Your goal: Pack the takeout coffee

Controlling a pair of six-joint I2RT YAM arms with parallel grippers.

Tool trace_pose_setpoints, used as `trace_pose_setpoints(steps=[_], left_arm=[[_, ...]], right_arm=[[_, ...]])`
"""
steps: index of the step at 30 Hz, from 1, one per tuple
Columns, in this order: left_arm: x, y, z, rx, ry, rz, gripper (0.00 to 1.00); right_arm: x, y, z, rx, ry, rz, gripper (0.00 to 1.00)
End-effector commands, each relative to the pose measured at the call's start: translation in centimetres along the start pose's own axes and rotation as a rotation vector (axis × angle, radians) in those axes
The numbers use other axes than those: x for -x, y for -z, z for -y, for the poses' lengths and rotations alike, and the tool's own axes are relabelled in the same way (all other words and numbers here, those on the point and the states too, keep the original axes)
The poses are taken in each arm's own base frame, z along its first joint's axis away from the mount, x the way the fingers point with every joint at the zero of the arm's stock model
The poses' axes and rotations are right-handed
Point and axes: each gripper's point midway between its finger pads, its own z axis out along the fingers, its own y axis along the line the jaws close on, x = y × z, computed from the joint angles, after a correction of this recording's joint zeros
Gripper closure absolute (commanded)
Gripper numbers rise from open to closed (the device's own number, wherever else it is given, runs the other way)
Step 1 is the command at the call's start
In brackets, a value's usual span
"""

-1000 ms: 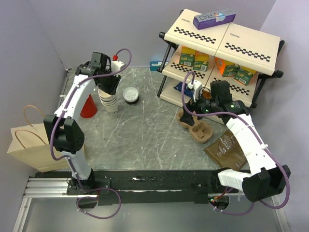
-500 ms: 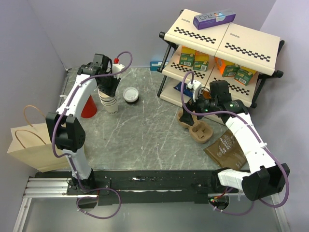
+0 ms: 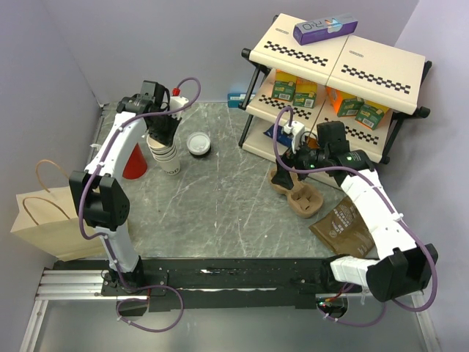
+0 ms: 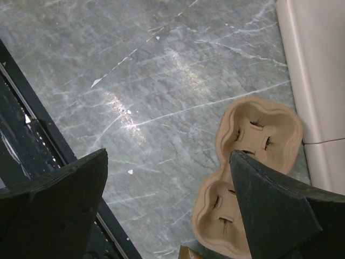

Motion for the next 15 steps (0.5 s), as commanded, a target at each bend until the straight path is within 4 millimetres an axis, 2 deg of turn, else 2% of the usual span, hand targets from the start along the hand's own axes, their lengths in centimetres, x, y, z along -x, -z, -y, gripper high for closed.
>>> trace_pose_setpoints(steps=[1, 4, 10, 15], left_arm=[[0.9, 1.3, -0.5, 0.027, -0.006, 0.027, 0.94], [1.0, 1.4, -0.6, 0.037, -0.008, 0.028, 0.99], [1.3, 2.3, -1.7, 0.119, -0.067, 0.002, 0.99], [2.0, 2.8, -0.9, 0.107, -0.109, -0.003, 0.99]], right_arm=[[1.3, -0.2, 0.0, 0.007, 0.021, 0.037, 0.0], [1.3, -0.3, 0.1, 0.01, 0.018, 0.034, 0.0], [1.4, -0.5, 0.1, 0.015, 0.009, 0.038, 0.0], [1.3, -0.7, 0.1, 0.021, 0.003, 0.036, 0.0]])
